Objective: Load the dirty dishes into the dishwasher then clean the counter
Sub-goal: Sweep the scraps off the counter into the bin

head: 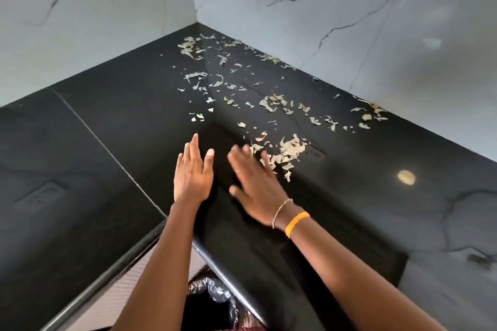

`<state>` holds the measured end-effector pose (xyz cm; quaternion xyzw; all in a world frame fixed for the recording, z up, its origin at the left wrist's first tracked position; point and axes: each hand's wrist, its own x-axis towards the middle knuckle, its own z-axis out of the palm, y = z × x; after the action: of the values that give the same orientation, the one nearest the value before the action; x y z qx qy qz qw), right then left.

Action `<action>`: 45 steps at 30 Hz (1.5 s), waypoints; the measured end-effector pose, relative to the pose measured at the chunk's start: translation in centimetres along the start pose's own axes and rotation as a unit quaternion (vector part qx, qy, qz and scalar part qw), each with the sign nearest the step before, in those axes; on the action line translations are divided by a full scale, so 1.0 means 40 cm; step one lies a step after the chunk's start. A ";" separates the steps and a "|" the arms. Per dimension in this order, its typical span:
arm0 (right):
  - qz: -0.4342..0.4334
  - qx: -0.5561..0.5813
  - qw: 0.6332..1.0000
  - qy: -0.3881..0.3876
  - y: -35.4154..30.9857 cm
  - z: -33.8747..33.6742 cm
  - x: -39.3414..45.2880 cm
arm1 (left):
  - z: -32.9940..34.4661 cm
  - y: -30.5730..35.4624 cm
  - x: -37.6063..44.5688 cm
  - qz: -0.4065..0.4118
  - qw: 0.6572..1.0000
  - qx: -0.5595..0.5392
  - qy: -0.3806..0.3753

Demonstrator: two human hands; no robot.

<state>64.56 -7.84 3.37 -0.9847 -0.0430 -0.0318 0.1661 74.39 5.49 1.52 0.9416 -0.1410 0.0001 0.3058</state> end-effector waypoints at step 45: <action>-0.055 -0.129 0.987 -0.082 0.119 -0.019 0.005 | 0.006 -0.010 0.041 -0.094 0.987 0.133 0.011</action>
<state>65.19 -12.57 2.55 -0.9932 -0.1063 0.0345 0.0315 76.04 5.24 1.24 0.9829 -0.0476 0.0002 0.1777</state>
